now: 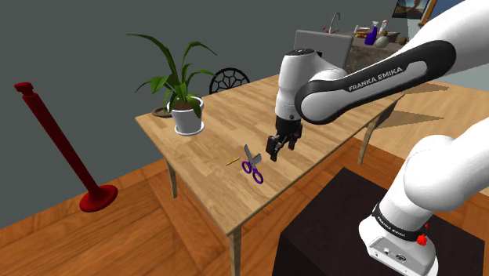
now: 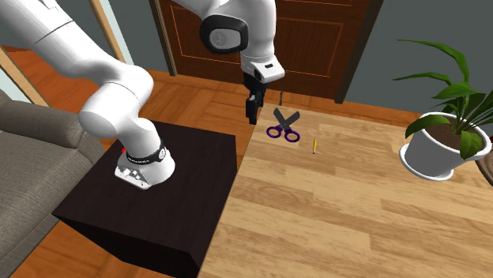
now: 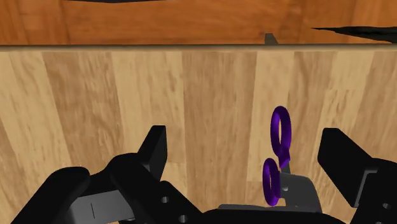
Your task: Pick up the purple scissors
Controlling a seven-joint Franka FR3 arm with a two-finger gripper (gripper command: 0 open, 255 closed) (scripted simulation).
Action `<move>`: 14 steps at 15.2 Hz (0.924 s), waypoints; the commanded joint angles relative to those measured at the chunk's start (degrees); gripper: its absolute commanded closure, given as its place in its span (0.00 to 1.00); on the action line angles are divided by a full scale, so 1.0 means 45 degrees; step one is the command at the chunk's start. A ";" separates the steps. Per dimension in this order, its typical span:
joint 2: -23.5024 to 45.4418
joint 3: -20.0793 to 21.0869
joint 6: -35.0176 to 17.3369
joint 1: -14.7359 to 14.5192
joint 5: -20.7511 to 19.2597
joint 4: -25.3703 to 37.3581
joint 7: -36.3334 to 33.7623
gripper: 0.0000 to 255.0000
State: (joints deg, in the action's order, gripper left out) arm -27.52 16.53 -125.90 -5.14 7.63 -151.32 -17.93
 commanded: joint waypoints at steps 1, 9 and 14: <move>0.0832 0.0407 -0.1065 -0.0059 0.0040 -0.0014 -0.0410 0.00; 0.3727 0.1471 -0.3959 0.0174 -0.0756 0.0390 -0.1822 0.00; 0.4677 0.1630 -0.5110 0.0354 -0.1307 0.0135 -0.2251 0.00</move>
State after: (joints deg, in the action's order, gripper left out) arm -7.58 23.56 -147.70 -3.68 2.45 -150.60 -27.30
